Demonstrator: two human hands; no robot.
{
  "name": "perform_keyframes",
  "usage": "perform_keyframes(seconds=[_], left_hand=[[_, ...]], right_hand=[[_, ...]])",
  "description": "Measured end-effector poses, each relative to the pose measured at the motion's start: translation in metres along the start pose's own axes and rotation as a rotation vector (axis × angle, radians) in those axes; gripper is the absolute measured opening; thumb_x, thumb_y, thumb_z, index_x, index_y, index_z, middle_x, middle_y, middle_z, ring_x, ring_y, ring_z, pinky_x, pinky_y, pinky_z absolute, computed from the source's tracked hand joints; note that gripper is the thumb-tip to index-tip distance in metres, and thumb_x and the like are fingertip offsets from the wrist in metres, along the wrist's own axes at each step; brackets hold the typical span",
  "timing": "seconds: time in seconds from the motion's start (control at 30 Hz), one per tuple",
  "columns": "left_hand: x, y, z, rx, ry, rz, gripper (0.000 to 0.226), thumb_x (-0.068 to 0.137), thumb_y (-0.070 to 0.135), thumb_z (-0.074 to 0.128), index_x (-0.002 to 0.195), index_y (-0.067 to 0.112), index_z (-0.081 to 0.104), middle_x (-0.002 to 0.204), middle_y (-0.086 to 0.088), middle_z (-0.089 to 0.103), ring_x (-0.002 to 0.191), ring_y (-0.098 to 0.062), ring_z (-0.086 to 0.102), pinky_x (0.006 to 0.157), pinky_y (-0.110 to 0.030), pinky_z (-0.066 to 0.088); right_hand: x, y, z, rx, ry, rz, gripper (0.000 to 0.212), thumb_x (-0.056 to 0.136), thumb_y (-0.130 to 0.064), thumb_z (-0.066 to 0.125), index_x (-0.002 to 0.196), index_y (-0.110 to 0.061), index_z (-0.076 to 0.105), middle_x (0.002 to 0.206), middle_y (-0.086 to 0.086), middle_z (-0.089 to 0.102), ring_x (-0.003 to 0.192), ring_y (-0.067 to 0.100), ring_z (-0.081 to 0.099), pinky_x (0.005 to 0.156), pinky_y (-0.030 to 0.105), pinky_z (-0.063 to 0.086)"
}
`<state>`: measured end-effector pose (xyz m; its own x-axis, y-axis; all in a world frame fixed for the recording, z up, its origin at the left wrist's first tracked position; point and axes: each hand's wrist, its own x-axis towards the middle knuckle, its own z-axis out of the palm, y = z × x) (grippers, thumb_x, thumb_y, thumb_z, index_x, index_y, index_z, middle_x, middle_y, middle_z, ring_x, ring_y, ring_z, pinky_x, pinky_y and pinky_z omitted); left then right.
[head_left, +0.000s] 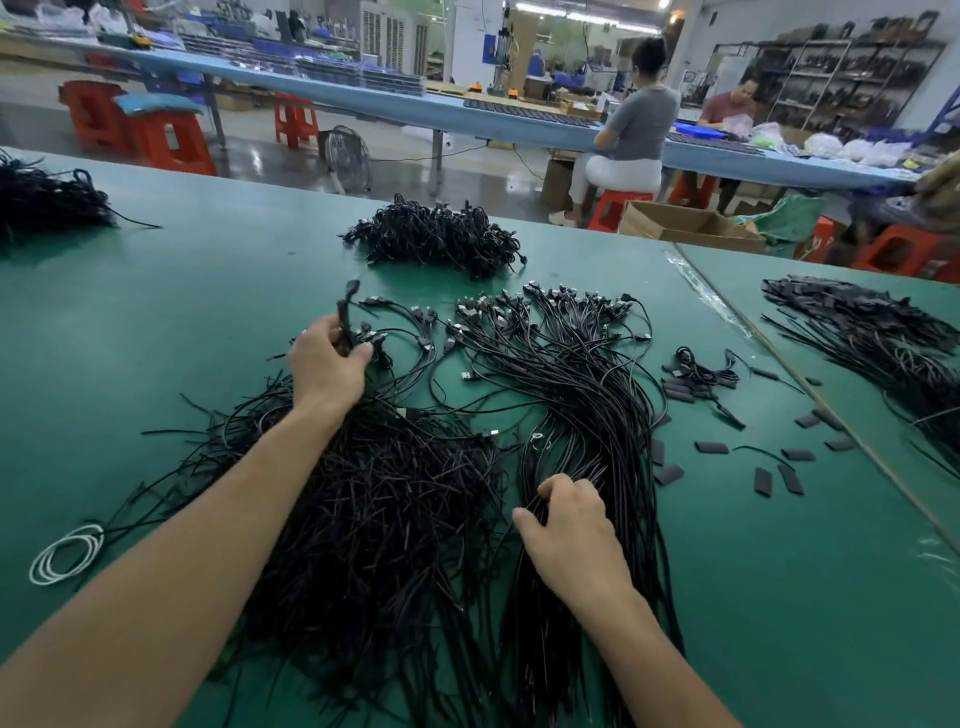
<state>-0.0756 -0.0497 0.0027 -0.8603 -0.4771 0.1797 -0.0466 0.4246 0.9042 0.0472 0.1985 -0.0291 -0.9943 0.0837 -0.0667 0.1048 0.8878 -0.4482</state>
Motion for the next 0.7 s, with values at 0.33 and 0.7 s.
perform_keyframes(seconds=[0.33, 0.7], left_hand=[[-0.011, -0.006, 0.017, 0.238, 0.007, 0.165, 0.035, 0.089, 0.003, 0.065, 0.121, 0.016, 0.062, 0.114, 0.000, 0.041, 0.112, -0.016, 0.043, 0.088, -0.012, 0.036], [-0.099, 0.013, 0.052, 0.160, -0.531, 0.527, 0.019, 0.088, 0.007, 0.067, 0.088, 0.026, 0.071, 0.090, 0.009, 0.061, 0.091, -0.011, 0.057, 0.087, -0.034, 0.051]], right_hand=[[0.010, -0.024, -0.015, -0.237, -0.074, 0.086, 0.018, 0.095, -0.023, 0.057, 0.100, -0.010, 0.045, 0.095, 0.004, 0.056, 0.083, 0.023, 0.061, 0.068, 0.033, 0.048], [0.021, -0.016, -0.017, -0.232, -0.089, 0.175, 0.028, 0.096, -0.030, 0.060, 0.089, -0.016, 0.037, 0.084, 0.000, 0.036, 0.082, 0.026, 0.044, 0.066, 0.035, 0.039]])
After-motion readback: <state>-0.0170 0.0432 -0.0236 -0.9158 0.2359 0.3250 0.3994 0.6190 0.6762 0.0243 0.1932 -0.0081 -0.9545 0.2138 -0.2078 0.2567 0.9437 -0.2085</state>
